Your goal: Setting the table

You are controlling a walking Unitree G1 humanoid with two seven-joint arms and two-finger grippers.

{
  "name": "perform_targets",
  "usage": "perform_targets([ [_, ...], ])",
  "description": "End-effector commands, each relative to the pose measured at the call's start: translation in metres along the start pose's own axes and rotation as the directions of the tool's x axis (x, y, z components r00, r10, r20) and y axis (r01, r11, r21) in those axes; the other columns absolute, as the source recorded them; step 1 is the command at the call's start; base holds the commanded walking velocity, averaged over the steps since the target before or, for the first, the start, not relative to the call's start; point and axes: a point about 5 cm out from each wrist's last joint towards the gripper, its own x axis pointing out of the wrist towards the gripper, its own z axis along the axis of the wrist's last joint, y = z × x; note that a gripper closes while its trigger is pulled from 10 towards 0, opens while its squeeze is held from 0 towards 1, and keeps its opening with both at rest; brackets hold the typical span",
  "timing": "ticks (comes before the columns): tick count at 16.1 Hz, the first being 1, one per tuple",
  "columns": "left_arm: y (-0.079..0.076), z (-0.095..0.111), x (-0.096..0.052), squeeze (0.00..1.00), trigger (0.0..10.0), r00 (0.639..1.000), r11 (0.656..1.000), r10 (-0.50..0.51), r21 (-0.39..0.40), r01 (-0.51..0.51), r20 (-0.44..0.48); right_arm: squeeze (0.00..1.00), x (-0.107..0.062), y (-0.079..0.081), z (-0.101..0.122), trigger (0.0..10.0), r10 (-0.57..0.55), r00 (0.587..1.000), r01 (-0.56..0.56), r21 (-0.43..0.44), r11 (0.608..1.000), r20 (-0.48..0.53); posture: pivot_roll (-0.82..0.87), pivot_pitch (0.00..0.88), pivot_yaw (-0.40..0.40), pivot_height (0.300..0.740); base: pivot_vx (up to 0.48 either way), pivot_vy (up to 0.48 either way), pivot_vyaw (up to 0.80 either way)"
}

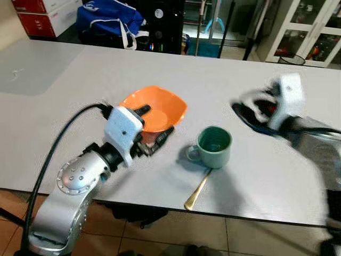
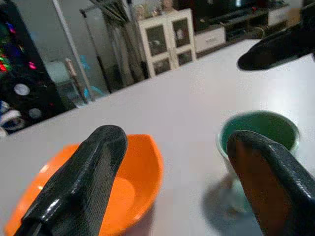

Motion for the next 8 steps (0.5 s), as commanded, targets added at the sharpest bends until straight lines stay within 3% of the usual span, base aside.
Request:
perform_targets([
  [1,-0.005,0.000,0.000,0.00,10.0,0.999,0.999,-0.049,-0.003,0.049,-0.009,1.00,-0.005,0.000,-0.005,10.0,0.041,0.997,-0.040,0.028,0.999,-0.066,-0.06,0.064,-0.033,0.740,0.000,0.000,0.00],
  [2,-0.007,0.000,-0.002,0.00,10.0,0.996,0.997,-0.082,-0.002,0.082,-0.017,1.00,-0.007,-0.002,-0.012,10.0,0.049,0.989,-0.041,0.063,0.997,-0.140,-0.06,0.062,-0.029,0.740,0.000,0.000,0.00],
  [3,-0.009,-0.001,-0.004,0.00,10.0,0.992,0.993,-0.120,0.001,0.120,-0.031,0.00,-0.010,-0.004,-0.020,10.0,0.065,0.974,-0.044,0.101,0.994,-0.218,-0.06,0.059,-0.028,0.740,0.000,0.000,0.00],
  [8,-0.007,-0.001,-0.005,0.00,10.0,0.989,0.990,-0.138,-0.002,0.138,-0.046,0.00,0.005,0.009,-0.018,10.0,0.143,0.966,-0.096,0.215,0.972,-0.214,-0.06,0.074,-0.021,0.740,0.000,0.000,0.00],
])
